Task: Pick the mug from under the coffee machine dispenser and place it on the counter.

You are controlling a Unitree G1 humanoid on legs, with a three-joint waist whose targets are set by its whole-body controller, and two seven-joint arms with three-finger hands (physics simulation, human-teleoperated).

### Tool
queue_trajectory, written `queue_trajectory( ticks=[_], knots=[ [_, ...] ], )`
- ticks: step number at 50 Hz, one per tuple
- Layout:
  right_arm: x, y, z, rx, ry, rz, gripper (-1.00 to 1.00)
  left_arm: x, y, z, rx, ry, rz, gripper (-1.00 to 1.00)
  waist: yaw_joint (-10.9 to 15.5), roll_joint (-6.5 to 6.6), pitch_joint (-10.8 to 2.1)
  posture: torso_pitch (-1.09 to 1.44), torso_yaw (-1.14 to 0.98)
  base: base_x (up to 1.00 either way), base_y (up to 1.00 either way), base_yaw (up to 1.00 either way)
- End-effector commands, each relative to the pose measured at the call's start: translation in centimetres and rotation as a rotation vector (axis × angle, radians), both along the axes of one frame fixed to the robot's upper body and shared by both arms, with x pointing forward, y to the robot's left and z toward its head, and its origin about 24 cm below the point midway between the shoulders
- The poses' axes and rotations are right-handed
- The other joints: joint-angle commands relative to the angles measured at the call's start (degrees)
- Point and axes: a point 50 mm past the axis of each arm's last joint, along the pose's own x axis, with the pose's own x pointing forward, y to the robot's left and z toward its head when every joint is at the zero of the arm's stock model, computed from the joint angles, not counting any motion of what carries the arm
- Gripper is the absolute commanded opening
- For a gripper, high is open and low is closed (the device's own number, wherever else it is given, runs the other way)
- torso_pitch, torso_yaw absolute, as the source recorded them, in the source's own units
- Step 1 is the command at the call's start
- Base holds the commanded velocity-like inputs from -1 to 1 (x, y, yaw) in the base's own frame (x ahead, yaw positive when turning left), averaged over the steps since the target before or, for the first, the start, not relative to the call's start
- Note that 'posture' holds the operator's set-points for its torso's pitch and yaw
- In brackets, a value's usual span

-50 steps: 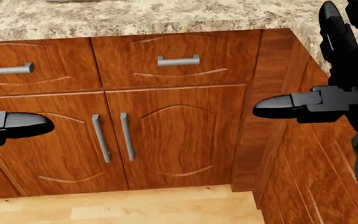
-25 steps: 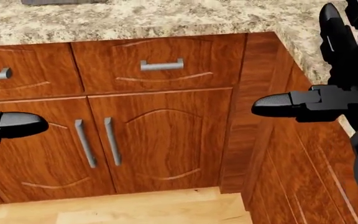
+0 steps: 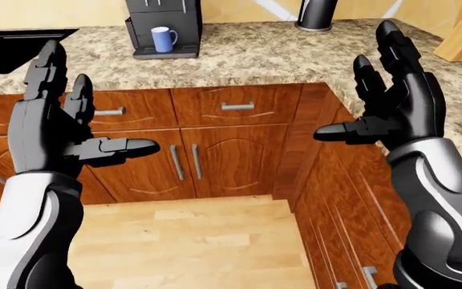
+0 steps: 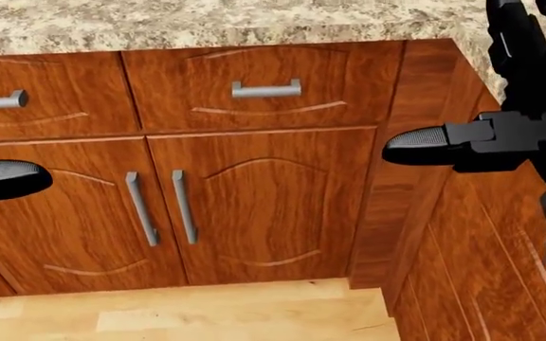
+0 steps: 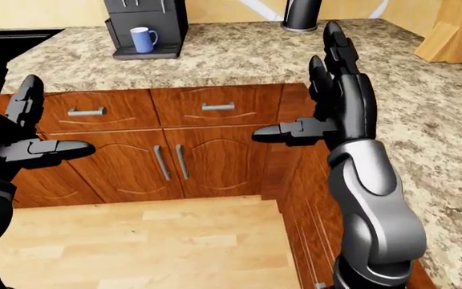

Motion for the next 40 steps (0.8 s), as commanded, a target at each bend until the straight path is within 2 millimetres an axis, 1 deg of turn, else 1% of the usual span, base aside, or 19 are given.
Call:
queue_trajectory(
  ticks=[1, 8, 11, 12, 14, 17, 20, 23, 26, 27, 28, 29, 30, 31, 32, 34, 36, 38, 40],
  knots=[
    [-0.64, 0.03, 1.45, -0.014, -0.089, -0.004, 1.0, -0.54, -0.14, 1.3, 0.019, -0.08, 0.0, 1.0, 0.0, 0.17, -1.8, 0.0, 0.0, 0.0, 0.09, 0.0],
    [-0.76, -0.04, 1.67, -0.034, -0.097, -0.008, 1.0, -0.58, -0.12, 1.27, 0.021, -0.08, 0.001, 1.0, -0.5, 0.95, -0.89, 0.0, 0.0, 0.0, 0.15, 0.0],
    [-0.78, 0.01, 1.59, -0.041, -0.099, -0.008, 1.0, -0.58, -0.05, 1.32, 0.022, -0.081, 0.003, 1.0, -0.8, 3.28, -0.75, 0.0, 0.0, 0.0, 0.2, 0.0],
    [-0.79, -0.03, 1.63, -0.044, -0.099, -0.008, 1.0, -0.6, -0.05, 1.32, 0.023, -0.081, 0.003, 1.0, -0.8, 2.74, -0.93, 0.0, 0.0, 0.0, 0.2, 0.0],
    [-0.8, -0.05, 1.65, -0.045, -0.1, -0.008, 1.0, -0.6, -0.03, 1.35, 0.023, -0.082, 0.005, 1.0, -0.7, 3.75, -0.77, 0.0, 0.0, 0.0, 0.19, 0.0],
    [-0.85, -0.06, 1.82, -0.038, -0.1, -0.007, 1.0, -0.62, 0.0, 1.35, 0.024, -0.083, 0.006, 1.0, -0.5, 2.76, -1.02, 0.0, 0.0, 0.0, 0.19, 0.0],
    [-0.86, -0.02, 1.8, -0.04, -0.1, -0.006, 1.0, -0.66, -0.02, 1.38, 0.025, -0.084, 0.005, 1.0, -0.5, 1.63, -0.54, 0.0, 0.0, 0.0, 0.19, 0.0],
    [-0.84, -0.01, 1.86, -0.04, -0.102, -0.006, 1.0, -0.66, 0.03, 1.37, 0.028, -0.084, 0.007, 1.0, -0.5, 0.5, -0.61, 0.0, 0.0, 0.0, 0.19, 0.0],
    [-0.9, 0.04, 1.75, -0.04, -0.103, -0.006, 1.0, -0.65, 0.01, 1.33, 0.03, -0.083, 0.007, 1.0, -0.4, -1.27, -0.7, 0.0, 0.0, 0.0, 0.19, 0.0],
    [-0.88, 0.04, 1.73, -0.041, -0.103, -0.007, 1.0, -0.64, 0.01, 1.32, 0.03, -0.083, 0.007, 1.0, -0.3, -2.09, -0.77, 0.0, 0.0, 0.0, 0.19, 0.0],
    [-0.85, 0.02, 1.78, -0.042, -0.104, -0.005, 1.0, -0.63, 0.02, 1.3, 0.032, -0.083, 0.007, 1.0, -0.2, -3.48, -1.19, 0.0, 0.0, 0.0, 0.16, 0.0],
    [-0.85, 0.01, 1.75, -0.044, -0.103, -0.006, 1.0, -0.62, 0.03, 1.31, 0.033, -0.083, 0.008, 1.0, -0.3, -2.07, -0.8, 0.0, 0.0, 0.01, 0.15, 0.0],
    [-0.86, 0.02, 1.74, -0.047, -0.103, -0.006, 1.0, -0.61, 0.04, 1.33, 0.033, -0.084, 0.008, 1.0, -0.5, -1.91, -0.95, 0.0, 0.0, 0.02, 0.14, 0.0],
    [-0.87, 0.01, 1.76, -0.049, -0.104, -0.005, 1.0, -0.61, 0.03, 1.33, 0.033, -0.084, 0.008, 1.0, -0.3, -2.51, -0.95, 0.0, 0.0, 0.05, 0.15, 0.0],
    [-0.89, 0.02, 1.77, -0.051, -0.105, -0.004, 1.0, -0.61, 0.02, 1.33, 0.034, -0.083, 0.008, 1.0, -0.4, -2.62, -1.0, 0.0, 0.0, 0.06, 0.15, 0.0],
    [-0.92, 0.03, 1.82, -0.052, -0.107, -0.004, 1.0, -0.61, 0.0, 1.35, 0.034, -0.084, 0.008, 1.0, -0.3, -2.14, -1.06, 0.0, 0.0, 0.09, 0.16, 0.0],
    [-0.96, 0.03, 1.91, -0.052, -0.108, -0.003, 1.0, -0.61, 0.01, 1.38, 0.034, -0.084, 0.008, 1.0, -0.3, -1.24, -0.25, 0.0, 0.0, 0.1, 0.14, 0.0],
    [-0.97, 0.03, 1.93, -0.053, -0.108, -0.003, 1.0, -0.58, -0.01, 1.39, 0.033, -0.084, 0.007, 1.0, -0.5, 0.16, 0.22, 0.0, 0.0, 0.11, 0.14, 0.0],
    [-0.98, 0.0, 1.95, -0.054, -0.109, -0.003, 1.0, -0.58, -0.04, 1.43, 0.033, -0.085, 0.006, 1.0, -0.9, 2.71, -0.05, 0.0, 0.0, 0.12, 0.14, 0.0]
  ],
)
